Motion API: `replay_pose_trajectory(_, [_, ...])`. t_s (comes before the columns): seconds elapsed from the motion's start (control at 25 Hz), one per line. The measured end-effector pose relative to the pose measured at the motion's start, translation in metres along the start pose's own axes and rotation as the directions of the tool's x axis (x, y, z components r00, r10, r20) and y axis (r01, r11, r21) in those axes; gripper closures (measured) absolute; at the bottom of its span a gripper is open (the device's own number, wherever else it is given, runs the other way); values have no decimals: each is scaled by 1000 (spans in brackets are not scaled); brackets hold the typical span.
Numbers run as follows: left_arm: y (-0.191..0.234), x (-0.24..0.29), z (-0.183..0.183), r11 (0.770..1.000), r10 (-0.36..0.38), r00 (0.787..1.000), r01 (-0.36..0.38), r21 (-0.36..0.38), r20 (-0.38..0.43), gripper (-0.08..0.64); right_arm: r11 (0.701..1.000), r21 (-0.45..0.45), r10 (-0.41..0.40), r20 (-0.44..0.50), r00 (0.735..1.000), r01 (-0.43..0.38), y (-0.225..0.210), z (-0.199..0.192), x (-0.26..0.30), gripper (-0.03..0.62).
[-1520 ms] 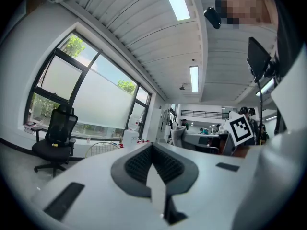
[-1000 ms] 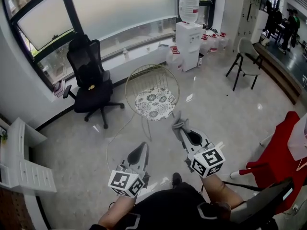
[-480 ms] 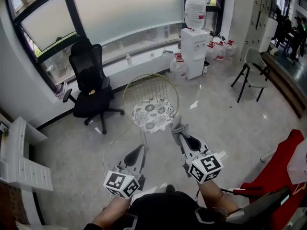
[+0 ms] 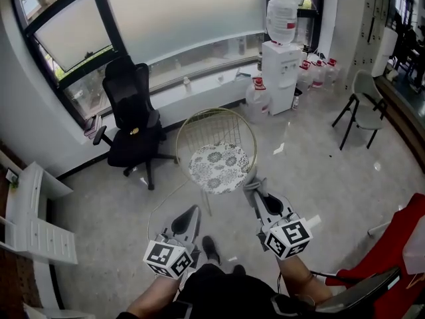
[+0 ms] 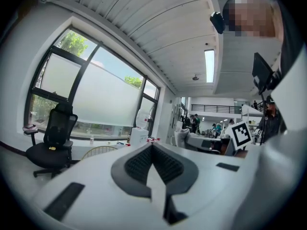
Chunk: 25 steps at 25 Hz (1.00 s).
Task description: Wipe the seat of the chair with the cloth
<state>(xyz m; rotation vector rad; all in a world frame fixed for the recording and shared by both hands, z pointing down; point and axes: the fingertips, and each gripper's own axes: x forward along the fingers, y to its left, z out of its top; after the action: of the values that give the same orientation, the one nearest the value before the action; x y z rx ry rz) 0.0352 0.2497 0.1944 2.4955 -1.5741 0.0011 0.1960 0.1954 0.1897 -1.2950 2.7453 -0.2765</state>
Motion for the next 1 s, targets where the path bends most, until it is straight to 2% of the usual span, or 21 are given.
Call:
replay_pose_trajectory(0.24, [37, 37, 0, 1000, -13, 1000, 13, -10, 4, 552, 1000, -12, -8, -13, 1000, 8, -12, 0, 43, 571])
replay_pose_trajectory(0.68, [120, 101, 35, 999, -41, 998, 41, -6, 42, 552, 999, -41, -26, -24, 999, 25, -25, 15, 148, 571])
replay_pose_trajectory(1.0, [187, 134, 48, 998, -64, 997, 64, 8, 37, 552, 998, -47, -35, -27, 999, 34, -24, 13, 230, 571])
